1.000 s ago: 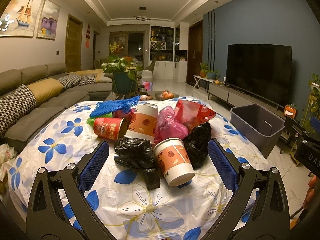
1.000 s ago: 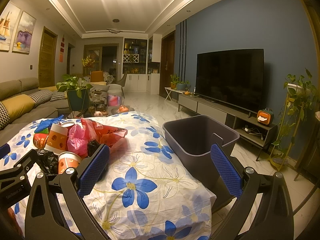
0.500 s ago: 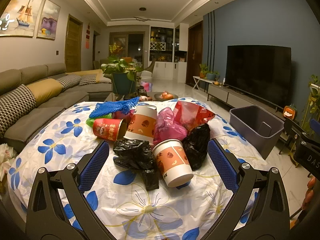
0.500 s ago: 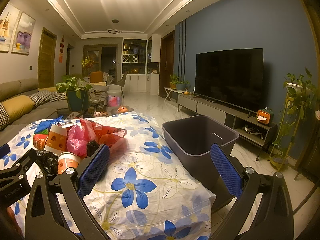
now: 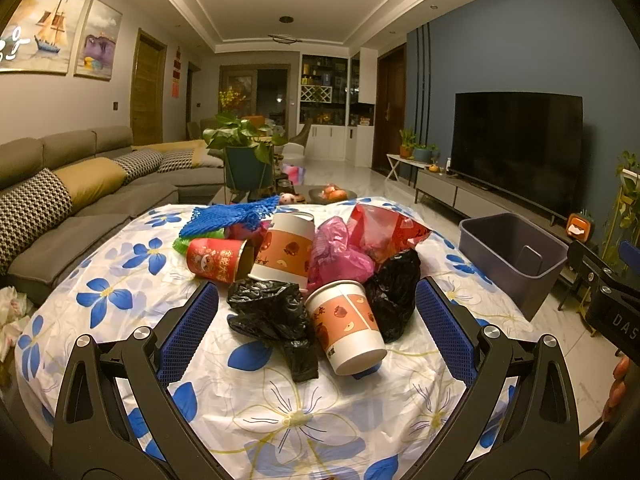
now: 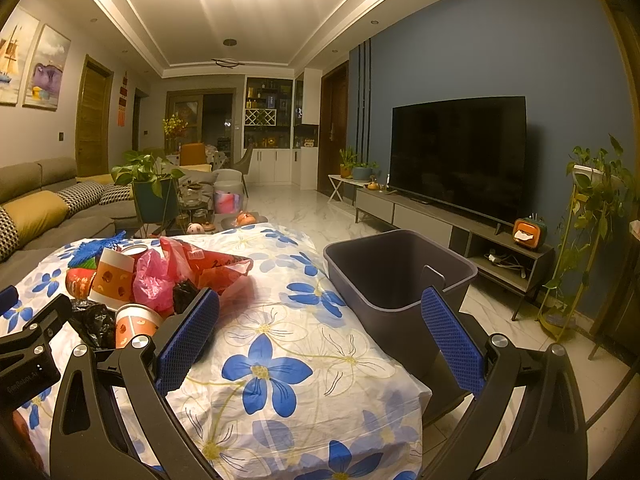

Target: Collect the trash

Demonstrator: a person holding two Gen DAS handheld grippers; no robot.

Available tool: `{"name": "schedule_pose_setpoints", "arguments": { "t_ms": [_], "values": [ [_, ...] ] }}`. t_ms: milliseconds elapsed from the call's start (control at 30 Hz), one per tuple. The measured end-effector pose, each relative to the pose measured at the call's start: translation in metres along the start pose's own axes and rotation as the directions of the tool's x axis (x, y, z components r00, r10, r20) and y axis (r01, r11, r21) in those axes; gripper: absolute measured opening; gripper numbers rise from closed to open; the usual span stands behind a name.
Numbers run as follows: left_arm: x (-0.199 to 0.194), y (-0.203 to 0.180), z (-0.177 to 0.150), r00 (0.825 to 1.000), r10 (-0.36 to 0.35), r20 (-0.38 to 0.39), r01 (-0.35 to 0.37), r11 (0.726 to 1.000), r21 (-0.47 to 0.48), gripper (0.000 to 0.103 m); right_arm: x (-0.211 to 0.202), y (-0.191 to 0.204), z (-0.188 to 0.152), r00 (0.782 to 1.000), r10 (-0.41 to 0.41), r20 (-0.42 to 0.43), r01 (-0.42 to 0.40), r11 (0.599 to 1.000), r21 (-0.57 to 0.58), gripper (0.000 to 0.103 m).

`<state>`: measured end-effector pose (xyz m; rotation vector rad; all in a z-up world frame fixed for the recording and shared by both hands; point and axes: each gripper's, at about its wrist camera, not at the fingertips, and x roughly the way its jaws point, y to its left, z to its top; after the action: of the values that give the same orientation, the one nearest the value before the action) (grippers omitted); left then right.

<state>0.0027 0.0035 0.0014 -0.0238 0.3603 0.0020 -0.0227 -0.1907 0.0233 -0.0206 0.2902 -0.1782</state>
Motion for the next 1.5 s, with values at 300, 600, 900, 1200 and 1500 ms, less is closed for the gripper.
{"name": "schedule_pose_setpoints", "arguments": {
  "t_ms": [300, 600, 900, 1200, 1500],
  "values": [
    [0.000, 0.000, 0.000, 1.000, 0.000, 0.001, 0.000, 1.000, -0.001, 0.097, 0.002, -0.003, 0.001, 1.000, 0.002, -0.005, -0.002, 1.000, 0.002, 0.098],
    [0.000, -0.001, 0.000, 1.000, 0.000, 0.000, 0.000, 1.000, -0.003, 0.097, 0.002, -0.008, -0.003, 1.000, 0.002, -0.007, -0.002, 1.000, 0.003, 0.098],
    [0.000, -0.001, 0.000, 1.000, -0.001, -0.001, 0.001, 1.000, -0.006, 0.097, 0.002, -0.008, -0.002, 1.000, 0.001, -0.007, -0.001, 1.000, 0.005, 0.098],
    [0.002, 0.001, -0.002, 1.000, 0.003, -0.004, -0.003, 1.000, -0.012, 0.097, 0.004, -0.006, -0.005, 1.000, 0.001, -0.010, -0.001, 1.000, 0.007, 0.098],
    [0.004, 0.003, -0.003, 1.000, 0.003, -0.006, -0.004, 1.000, -0.017, 0.097, 0.006, -0.002, -0.007, 1.000, 0.018, -0.006, -0.018, 1.000, 0.019, 0.098]
  ]
}}
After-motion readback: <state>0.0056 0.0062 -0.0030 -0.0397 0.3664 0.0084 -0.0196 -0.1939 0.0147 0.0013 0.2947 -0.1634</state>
